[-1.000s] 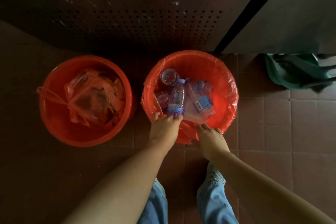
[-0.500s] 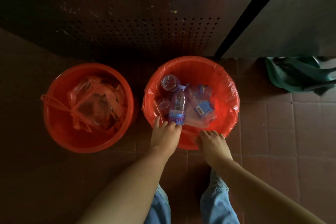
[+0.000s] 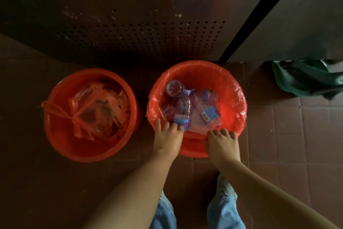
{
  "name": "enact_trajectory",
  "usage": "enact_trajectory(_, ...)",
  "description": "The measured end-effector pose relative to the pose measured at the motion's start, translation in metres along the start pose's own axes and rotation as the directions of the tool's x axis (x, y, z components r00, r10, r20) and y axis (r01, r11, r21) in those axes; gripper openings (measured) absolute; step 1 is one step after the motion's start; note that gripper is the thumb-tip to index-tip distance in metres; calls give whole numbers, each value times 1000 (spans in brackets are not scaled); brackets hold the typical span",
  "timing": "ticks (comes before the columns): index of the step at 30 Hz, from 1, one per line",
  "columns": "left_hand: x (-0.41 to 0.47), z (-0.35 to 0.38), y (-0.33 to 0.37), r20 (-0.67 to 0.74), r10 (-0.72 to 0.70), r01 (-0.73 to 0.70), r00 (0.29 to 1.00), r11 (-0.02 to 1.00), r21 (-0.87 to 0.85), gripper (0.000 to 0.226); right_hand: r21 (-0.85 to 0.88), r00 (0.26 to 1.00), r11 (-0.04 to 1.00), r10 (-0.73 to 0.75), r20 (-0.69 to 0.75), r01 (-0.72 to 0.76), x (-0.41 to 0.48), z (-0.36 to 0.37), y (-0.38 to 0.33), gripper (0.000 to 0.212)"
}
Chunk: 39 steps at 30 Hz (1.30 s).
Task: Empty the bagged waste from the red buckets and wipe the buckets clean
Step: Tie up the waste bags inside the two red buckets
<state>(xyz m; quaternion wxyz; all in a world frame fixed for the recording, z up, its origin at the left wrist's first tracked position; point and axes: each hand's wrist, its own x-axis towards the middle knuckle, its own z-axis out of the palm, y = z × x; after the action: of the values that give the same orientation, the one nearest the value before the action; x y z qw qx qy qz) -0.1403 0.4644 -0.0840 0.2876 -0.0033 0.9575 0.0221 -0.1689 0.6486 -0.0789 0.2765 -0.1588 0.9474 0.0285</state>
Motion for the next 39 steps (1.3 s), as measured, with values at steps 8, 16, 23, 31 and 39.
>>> enact_trajectory(8, 10, -16, -27, -94, 60, -56, 994, 997, 53, 32, -8, 998, 1000, 21, 53, -20, -4, 6, -1, 41)
enact_trajectory(16, 8, -24, -34, 28, 52, -56, 998, 984, 168, 46, -132, 998, 989, 65, 8, -63, 13, -14, 14, 27)
enact_trajectory(23, 23, -30, -59, -28, 60, -54, 998, 981, 185, 34, -239, 996, 967, 90, -28, -94, 27, -31, 57, 28)
enact_trajectory(31, 37, -61, -62, -87, 174, -149, 981, 961, 232, 31, -221, 998, 973, 56, -39, -63, 45, -76, 65, 29)
enact_trajectory(39, 43, -75, -32, -53, 213, -197, 976, 954, 225, 45, 74, 997, 994, -77, 11, 76, 38, -75, 4, 56)
